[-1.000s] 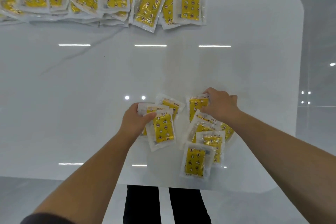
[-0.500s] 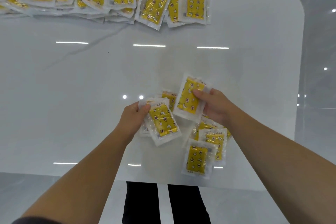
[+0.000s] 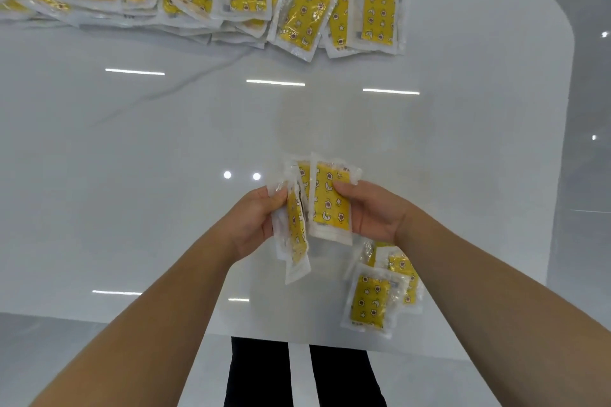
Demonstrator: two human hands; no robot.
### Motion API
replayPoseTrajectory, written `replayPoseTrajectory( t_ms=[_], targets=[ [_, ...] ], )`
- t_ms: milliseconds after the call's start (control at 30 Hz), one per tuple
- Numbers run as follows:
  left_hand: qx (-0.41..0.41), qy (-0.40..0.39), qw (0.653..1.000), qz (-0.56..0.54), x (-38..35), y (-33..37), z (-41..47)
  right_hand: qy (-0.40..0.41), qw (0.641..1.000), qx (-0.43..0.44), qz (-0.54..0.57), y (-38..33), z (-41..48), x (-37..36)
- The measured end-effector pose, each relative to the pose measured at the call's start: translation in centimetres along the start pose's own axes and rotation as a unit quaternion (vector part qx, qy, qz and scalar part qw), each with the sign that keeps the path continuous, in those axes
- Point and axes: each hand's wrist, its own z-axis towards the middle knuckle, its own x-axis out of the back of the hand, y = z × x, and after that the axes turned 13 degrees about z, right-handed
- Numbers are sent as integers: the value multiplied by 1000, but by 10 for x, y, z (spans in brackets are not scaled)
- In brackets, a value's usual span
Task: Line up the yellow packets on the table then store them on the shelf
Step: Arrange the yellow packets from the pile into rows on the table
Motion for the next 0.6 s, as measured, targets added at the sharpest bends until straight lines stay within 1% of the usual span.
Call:
replayPoseTrajectory(
  t_ms=[67,100,200,267,300,433,533,600],
  targets=[
    [16,23,999,32,4,4,3,26,999,27,-24,-4,3,-7],
    [22,50,997,55,7,8,4,45,997,50,-33,-9,5,-9],
    [15,176,979,106,21,25,14,129,981,138,-43,-32,10,-16],
    [-13,251,960,120,32,46,20,162,970,177,-32,-54,12,-23],
    [-30,275,952,128,36,59,23,169,967,190,-31,-66,13,-28],
    [-87,349,912,197,52,134,42,189,953,228,-62,-117,32,-65],
    [-121,384,882,244,65,195,71,207,932,286,-77,-156,55,-97],
    [-130,421,854,278,74,230,95,228,916,317,-91,-179,72,-115]
  ],
)
